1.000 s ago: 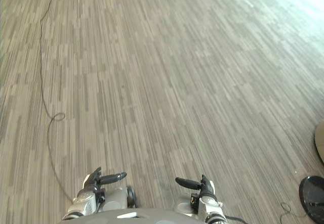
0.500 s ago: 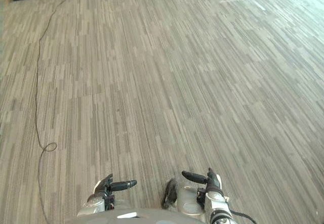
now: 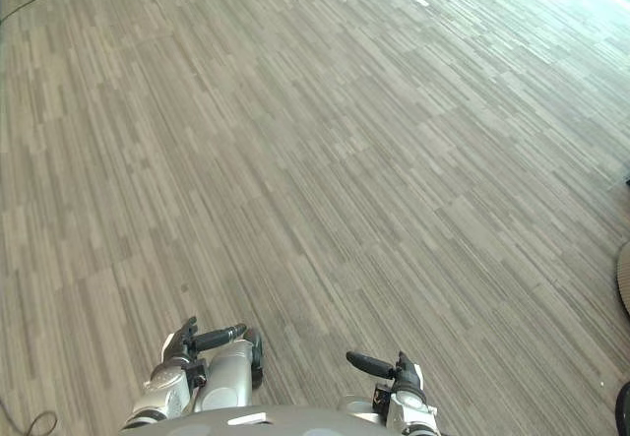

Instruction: Pick up cushions and gather them together orderly.

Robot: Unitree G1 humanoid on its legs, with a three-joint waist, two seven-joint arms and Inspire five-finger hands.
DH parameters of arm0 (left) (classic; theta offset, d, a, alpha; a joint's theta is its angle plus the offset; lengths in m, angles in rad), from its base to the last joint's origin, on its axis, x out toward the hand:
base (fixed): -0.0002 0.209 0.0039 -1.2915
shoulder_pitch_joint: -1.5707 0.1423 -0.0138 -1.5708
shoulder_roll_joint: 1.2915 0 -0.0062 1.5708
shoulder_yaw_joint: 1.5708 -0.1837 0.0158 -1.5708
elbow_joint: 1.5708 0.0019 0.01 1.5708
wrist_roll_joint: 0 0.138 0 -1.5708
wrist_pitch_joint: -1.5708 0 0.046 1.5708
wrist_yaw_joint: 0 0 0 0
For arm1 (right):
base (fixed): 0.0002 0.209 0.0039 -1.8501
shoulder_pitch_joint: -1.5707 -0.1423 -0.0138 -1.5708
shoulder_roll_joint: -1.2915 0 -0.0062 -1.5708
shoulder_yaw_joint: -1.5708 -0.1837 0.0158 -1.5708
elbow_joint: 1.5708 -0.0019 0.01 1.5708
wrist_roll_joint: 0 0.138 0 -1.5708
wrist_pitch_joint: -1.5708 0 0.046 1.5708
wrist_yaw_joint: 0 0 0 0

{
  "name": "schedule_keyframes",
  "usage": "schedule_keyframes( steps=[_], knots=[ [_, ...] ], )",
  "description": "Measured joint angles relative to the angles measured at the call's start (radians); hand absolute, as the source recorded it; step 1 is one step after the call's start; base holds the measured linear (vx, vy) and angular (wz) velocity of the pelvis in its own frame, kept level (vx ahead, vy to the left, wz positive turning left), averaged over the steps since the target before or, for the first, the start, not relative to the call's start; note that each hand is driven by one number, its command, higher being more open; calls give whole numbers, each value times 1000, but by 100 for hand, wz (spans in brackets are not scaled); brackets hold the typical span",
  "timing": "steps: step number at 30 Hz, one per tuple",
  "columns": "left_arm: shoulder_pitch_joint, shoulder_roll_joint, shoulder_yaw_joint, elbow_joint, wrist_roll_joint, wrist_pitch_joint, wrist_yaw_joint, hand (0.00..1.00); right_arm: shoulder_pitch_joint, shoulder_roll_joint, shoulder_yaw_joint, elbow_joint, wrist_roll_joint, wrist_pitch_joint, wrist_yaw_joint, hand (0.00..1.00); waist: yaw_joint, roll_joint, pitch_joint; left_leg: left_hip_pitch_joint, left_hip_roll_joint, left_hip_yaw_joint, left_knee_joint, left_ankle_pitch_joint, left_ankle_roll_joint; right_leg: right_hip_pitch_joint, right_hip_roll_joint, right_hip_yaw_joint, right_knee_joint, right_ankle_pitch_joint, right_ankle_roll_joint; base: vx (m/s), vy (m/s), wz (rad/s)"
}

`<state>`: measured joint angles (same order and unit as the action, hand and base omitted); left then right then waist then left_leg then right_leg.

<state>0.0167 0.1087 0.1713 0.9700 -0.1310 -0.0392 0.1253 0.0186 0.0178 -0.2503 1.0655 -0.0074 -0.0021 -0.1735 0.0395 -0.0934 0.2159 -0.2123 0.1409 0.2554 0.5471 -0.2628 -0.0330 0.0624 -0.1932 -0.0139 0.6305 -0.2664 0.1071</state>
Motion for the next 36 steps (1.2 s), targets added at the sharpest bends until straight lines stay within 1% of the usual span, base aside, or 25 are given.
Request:
schedule_keyframes(
  steps=[1,2,3,4,6,8,10,11,12,14,15,17,18,19,20,23,24,25,26,28,30,32,34,35,36],
  knots=[
    [4,7,-7,10,1,4,0,100,-8,2,11,-2,0,-2,4,100,-4,-10,-4,50,-5,50,-7,-24,11,-87,-51,-9,177,74,81,478,178,-98],
    [5,12,-21,20,2,9,2,100,-13,0,14,-8,0,-2,12,100,-9,-3,0,95,-5,68,-24,-47,11,-128,-83,-48,276,110,83,478,123,-83],
    [3,17,-35,27,4,10,3,100,-20,-6,19,-12,-2,-4,18,100,-16,4,6,145,-3,77,-49,-65,6,-161,-108,-104,356,88,42,566,100,-99],
    [7,21,-47,37,4,10,6,100,-33,-17,43,-11,-6,-4,21,100,-17,9,13,245,3,119,-124,-70,0,-227,-119,-172,445,37,-29,469,46,-98],
    [12,22,-59,39,5,10,10,100,-48,-29,57,-30,-15,-8,21,100,-21,28,24,357,16,160,-229,-66,-7,-328,-99,-283,454,-9,-95,422,-10,-101],
    [8,22,-83,44,6,10,13,100,-71,-50,77,-49,-13,-16,19,100,-42,54,42,448,53,231,-291,-49,-37,-407,-51,-411,315,-35,-138,501,-56,-81],
    [-10,18,-91,65,14,10,12,100,-73,-54,77,-72,-11,-19,18,100,-57,58,47,515,65,275,-330,-37,-57,-469,-7,-524,34,12,-139,639,-125,-54],
    [-12,18,-99,79,24,9,13,100,-67,-55,77,-72,-7,-20,20,100,-60,39,47,571,38,298,-371,-26,-78,-456,28,-547,-180,179,-169,654,-158,-35],
    [-30,4,-113,103,34,10,15,100,-81,-67,71,-67,-6,-15,21,100,-68,70,56,619,60,302,-399,-6,-85,-436,69,-542,-171,247,-307,678,-163,-32],
    [-46,-13,-119,102,47,8,4,100,-87,-73,69,-69,-22,-23,21,100,-74,83,60,615,68,283,-385,56,-93,-450,78,-527,-120,181,-312,557,-203,-24],
    [-46,-29,-119,103,66,6,3,100,-85,-68,20,-69,-23,-18,22,100,-88,88,58,586,114,238,-247,124,-136,-429,86,-520,-77,105,-317,540,-248,-13],
    [-44,-33,-118,103,65,7,-1,100,-83,-66,6,-69,-31,-9,21,100,-100,99,62,492,193,156,6,203,-137,-366,121,-527,-107,72,-295,482,-246,-7],
    [-39,-41,-111,98,65,7,-1,100,-78,-60,5,-65,-31,-3,21,100,-95,111,67,420,244,111,216,198,-139,-313,162,-520,-152,67,-286,538,-259,-41],
    [-24,-31,-103,63,64,5,0,100,-67,-58,-1,-54,-31,1,16,100,-90,119,69,300,293,74,484,115,-147,-208,220,-499,-235,67,-286,434,-178,-46],
    [-23,-27,-104,52,63,2,2,100,-65,-57,-1,-48,-29,1,16,100,-87,117,69,267,290,71,514,89,-148,-176,231,-491,-262,68,-285,402,-125,-45],
    [-22,-24,-87,22,61,-10,6,100,-63,-58,-1,-19,-29,5,15,100,-78,105,71,152,259,71,449,12,-113,-45,261,-456,-376,85,-260,417,-42,-32],
    [-23,-25,-75,-12,59,-19,6,100,-64,-58,-2,8,-29,10,10,100,-57,88,75,59,188,37,194,-17,-99,31,260,-415,-449,94,-245,370,24,-45],
    [-24,-25,-74,-13,59,-19,6,100,-64,-58,-2,10,-29,11,10,100,-53,84,76,45,172,25,143,-15,-98,39,258,-406,-458,94,-243,302,99,-74],
    [-25,-25,-59,-13,53,-19,7,100,-67,-51,-2,11,-29,14,8,100,-43,79,82,0,103,-55,-83,16,-102,72,246,-370,-483,86,-227,186,73,-48],
    [-23,-27,-25,-11,36,-15,10,100,-67,-47,0,11,-28,14,8,100,-39,79,87,-20,58,-128,-282,89,-118,99,243,-332,-495,71,-200,277,119,-65],
    [-20,-20,-18,-2,7,-16,21,100,-56,-50,10,11,-30,14,-2,100,-18,87,84,-24,48,-159,-305,190,-103,141,239,-270,-488,31,-151,448,210,-85],
    [-13,-15,-7,-3,6,-15,19,100,-43,-44,19,11,-30,14,-6,100,-13,78,67,-40,30,-156,-222,219,-73,149,210,-226,-449,-15,-113,439,199,-67],
    [-10,-14,7,-2,-4,-17,20,100,-46,-40,30,14,-31,14,-6,100,-11,63,65,-33,25,-127,-138,181,-37,107,161,-188,-304,-65,-57,468,264,-71],
    [-4,-3,9,11,-15,-16,23,100,-49,-25,37,10,-31,14,-3,100,-10,34,53,18,5,-68,-127,121,-20,0,83,-173,-29,-67,-29,643,374,-85],
    [-3,8,7,22,-15,-13,24,100,-50,-20,39,8,-30,13,-1,100,-13,9,47,77,-24,-38,-133,89,-7,-64,13,-183,161,-9,-15,543,316,-71]
  ],
)
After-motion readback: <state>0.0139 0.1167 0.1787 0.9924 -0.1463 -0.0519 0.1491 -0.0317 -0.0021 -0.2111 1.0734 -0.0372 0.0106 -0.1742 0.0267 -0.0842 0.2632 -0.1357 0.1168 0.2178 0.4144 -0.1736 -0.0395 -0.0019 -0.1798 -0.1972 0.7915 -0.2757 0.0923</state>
